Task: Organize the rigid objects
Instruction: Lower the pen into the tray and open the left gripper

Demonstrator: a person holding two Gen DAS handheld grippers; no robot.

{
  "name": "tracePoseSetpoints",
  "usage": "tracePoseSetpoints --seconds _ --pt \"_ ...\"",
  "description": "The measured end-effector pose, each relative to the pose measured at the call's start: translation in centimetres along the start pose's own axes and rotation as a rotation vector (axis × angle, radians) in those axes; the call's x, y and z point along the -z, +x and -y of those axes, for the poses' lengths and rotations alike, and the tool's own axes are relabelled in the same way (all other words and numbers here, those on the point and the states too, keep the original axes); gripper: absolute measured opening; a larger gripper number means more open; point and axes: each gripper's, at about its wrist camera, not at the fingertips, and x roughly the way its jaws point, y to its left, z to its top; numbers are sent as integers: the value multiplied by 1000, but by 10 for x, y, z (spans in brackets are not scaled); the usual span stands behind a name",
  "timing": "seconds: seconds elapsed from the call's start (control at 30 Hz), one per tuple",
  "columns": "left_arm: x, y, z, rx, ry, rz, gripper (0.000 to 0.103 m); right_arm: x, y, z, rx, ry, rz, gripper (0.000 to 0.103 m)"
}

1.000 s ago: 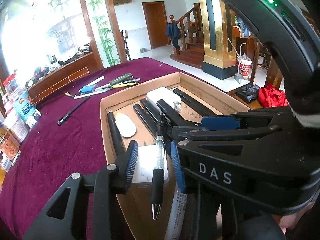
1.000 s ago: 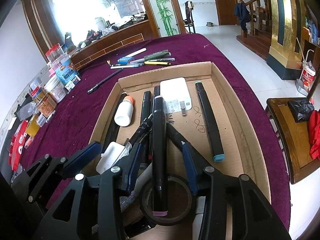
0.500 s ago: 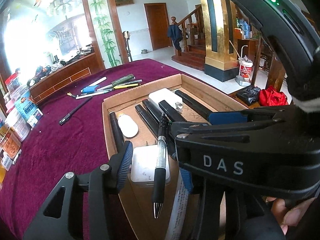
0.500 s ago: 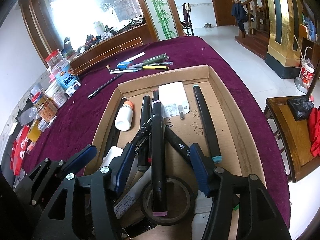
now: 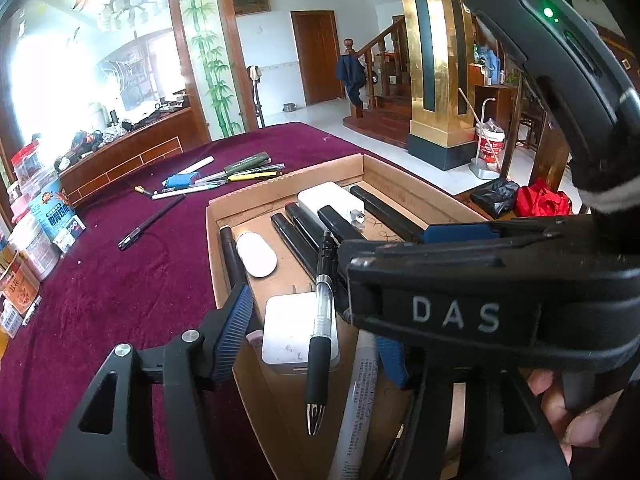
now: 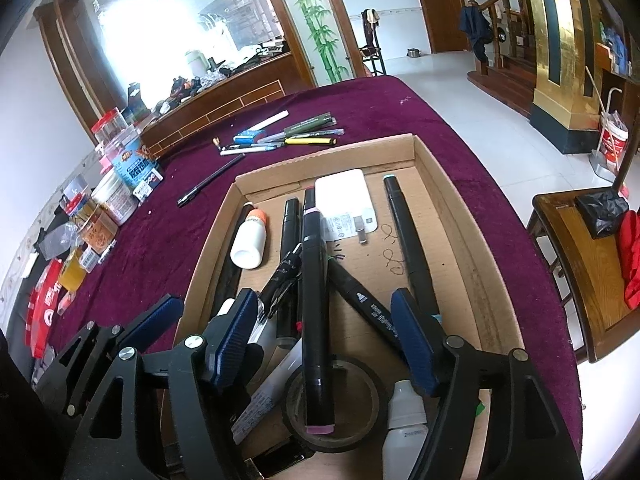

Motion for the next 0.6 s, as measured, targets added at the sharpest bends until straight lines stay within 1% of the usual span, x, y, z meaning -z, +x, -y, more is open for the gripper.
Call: tracePoseSetpoints --seconds 0.13,0.3,0.4,0.47,0.6 --pt "0 -1 1 5 -1 1 58 -1 -2 4 5 14 12 66" --pt "1 -2 1 3 -2 6 63 -2 -3 5 9 18 16 66" --pt "1 -1 1 2 -4 6 64 -2 -3 5 11 21 19 67" --pt "1 -1 1 2 -5 6 64 -3 -3 5 12 21 21 70" --pt "1 -1 0 2 -4 6 64 -3 -3 6 17 20 22 71"
